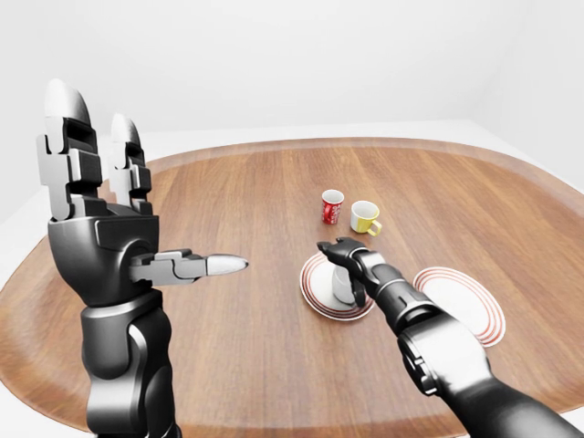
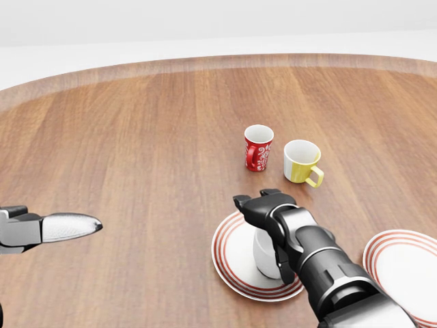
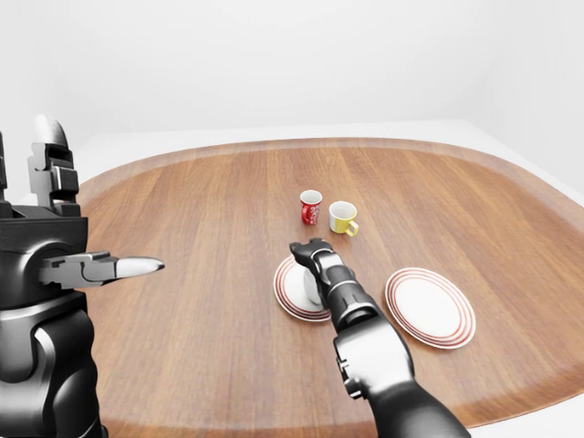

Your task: Put the white mug on the left plate.

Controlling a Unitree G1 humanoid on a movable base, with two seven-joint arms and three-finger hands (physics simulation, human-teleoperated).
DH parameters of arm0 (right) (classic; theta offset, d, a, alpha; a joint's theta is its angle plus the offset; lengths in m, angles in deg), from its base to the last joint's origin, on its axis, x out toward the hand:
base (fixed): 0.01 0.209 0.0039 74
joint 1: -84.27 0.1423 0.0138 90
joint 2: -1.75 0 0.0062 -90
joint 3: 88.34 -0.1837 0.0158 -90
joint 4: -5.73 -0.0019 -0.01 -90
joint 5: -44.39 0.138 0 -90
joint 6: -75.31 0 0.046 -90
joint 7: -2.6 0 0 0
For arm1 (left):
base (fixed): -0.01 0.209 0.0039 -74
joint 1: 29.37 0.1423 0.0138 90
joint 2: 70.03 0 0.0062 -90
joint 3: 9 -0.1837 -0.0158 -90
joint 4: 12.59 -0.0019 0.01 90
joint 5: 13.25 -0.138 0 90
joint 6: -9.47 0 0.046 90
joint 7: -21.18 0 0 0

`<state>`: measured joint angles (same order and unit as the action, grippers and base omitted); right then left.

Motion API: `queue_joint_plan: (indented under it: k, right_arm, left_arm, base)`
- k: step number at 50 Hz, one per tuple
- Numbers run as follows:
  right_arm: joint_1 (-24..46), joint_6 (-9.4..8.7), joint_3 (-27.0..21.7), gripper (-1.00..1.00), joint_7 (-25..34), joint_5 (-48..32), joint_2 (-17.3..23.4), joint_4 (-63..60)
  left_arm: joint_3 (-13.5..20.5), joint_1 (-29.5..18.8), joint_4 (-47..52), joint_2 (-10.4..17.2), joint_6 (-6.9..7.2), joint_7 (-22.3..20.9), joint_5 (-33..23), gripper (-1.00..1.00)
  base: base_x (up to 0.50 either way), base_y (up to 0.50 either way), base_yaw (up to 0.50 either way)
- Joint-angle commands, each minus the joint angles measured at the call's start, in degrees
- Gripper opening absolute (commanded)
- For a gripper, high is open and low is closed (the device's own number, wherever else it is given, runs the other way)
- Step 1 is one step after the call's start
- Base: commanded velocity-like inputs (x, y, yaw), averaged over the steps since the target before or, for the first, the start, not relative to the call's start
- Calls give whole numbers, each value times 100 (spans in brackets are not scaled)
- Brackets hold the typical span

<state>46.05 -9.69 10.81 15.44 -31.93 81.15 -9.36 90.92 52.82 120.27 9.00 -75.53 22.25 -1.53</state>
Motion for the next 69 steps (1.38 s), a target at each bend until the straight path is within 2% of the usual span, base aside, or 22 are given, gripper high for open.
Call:
queue_joint_plan:
  k: [1,19,25,28,32,33,34,36,40,47,50,60,66,69]
  right_arm:
    - [259,0,-3,100,49,-195,118,-74]
    - [424,0,-76,100,189,-162,157,-317]
    - [299,0,-254,100,596,364,91,-695]
    - [178,0,-452,100,1146,931,20,-1106]
    - [-205,0,-831,100,2715,2492,-306,-2363]
    - [-391,-415,-1068,100,2715,3372,-587,-3301]
    - [-467,-1000,-1081,100,2715,3932,-727,-4037]
    - [-487,-1000,-949,100,2715,4745,-746,-4832]
    - [-182,-1000,-851,100,2715,5716,-537,-4837]
    - [27,-1000,-791,100,2715,5844,-264,-3671]
    - [-29,-1000,-844,100,2715,5963,-247,-3667]
    - [-612,-1000,-954,100,2715,6405,-24,-4400]
    - [-1419,-1000,-1003,100,2570,6670,9,-6025]
    - [-1678,-1000,-1193,100,2233,6972,2,-6751]
  left_arm:
    - [-18,15,18,-20,0,-15,9,100]
    - [-11,-10,45,-11,0,-11,26,100]
    - [-15,-14,38,-8,0,-5,21,100]
    - [-15,-20,37,-4,0,-5,14,100]
    - [-12,-16,32,-3,0,-8,15,100]
    - [-12,-12,36,-6,0,-8,18,100]
    - [-12,-10,32,-5,0,-11,16,100]
    - [-6,-15,29,-3,0,-9,18,100]
    - [-31,-4,38,-8,0,-6,3,100]
    - [-44,34,10,-27,0,-25,-14,100]
    - [-10,-14,17,-9,0,-22,1,100]
    - [-8,-11,21,-3,0,-16,0,100]
    - [26,-21,29,13,0,-8,20,100]
    - [-8,20,47,-3,0,-17,-3,100]
  base:
    - [0,0,0]
    - [0,0,0]
    - [0,0,0]
    - [0,0,0]
    - [0,0,0]
    - [0,0,0]
    - [0,0,0]
    - [0,0,0]
    - [0,0,0]
    - [0,0,0]
    - [0,0,0]
    - [0,0,0]
    - [0,0,0]
    - [0,0,0]
